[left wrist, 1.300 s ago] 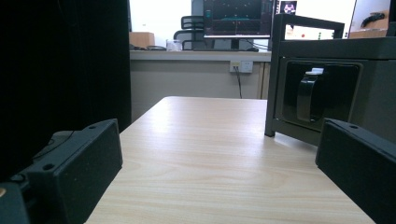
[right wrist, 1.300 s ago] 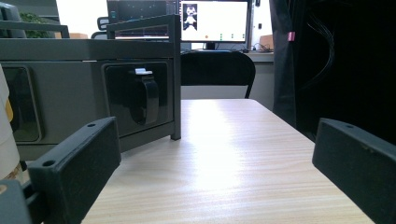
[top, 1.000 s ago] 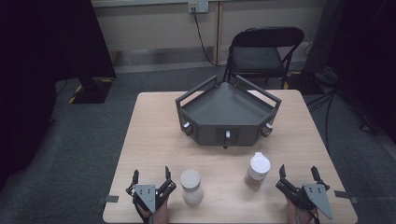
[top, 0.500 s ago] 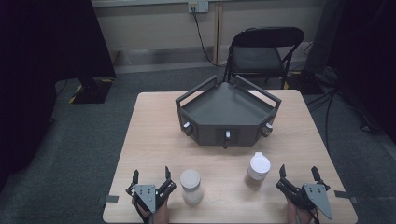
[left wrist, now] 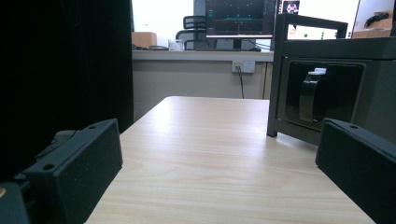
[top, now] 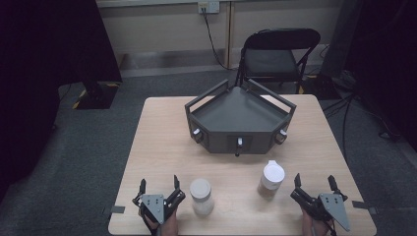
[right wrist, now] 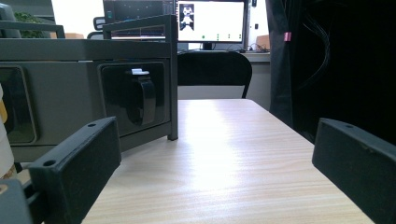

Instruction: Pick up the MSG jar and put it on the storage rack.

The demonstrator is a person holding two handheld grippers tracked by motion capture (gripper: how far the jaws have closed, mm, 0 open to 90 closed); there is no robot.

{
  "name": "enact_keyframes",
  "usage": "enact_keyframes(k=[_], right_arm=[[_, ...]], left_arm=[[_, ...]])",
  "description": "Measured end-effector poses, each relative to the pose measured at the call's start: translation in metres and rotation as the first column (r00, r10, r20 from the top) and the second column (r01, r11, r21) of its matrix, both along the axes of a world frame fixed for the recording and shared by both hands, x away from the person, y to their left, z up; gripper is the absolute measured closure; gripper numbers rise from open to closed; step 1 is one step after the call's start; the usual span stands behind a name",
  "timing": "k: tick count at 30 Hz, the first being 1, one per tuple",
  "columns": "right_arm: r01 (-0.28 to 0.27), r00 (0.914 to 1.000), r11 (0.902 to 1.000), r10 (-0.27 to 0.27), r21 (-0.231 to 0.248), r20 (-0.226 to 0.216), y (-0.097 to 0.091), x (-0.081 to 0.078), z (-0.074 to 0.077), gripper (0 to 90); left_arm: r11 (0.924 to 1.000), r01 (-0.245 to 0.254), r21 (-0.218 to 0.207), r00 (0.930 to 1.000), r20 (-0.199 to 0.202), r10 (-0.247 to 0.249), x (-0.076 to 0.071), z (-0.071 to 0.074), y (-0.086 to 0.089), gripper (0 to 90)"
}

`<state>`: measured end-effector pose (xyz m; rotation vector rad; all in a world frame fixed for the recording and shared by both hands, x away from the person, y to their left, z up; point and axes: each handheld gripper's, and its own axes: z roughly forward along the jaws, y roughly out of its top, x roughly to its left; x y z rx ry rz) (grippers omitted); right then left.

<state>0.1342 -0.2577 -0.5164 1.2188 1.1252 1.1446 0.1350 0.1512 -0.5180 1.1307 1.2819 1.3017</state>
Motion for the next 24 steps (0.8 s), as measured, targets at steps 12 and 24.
enact_keyframes(k=[12, 24], right_arm=[[0.0, 1.0, 1.0, 0.0, 0.0, 0.0, 0.0, 0.0, 0.0, 0.3], [-0.001, 1.0, 1.0, 0.001, -0.001, 0.0, 0.0, 0.0, 0.0, 0.3]], left_arm=[[0.996, 0.01, -0.089, 0.9992, -0.038, -0.013, 0.002, 0.011, 0.009, 0.0], [0.9954, 0.08, -0.054, 0.9951, 0.063, -0.076, -0.022, 0.059, 0.008, 0.0]])
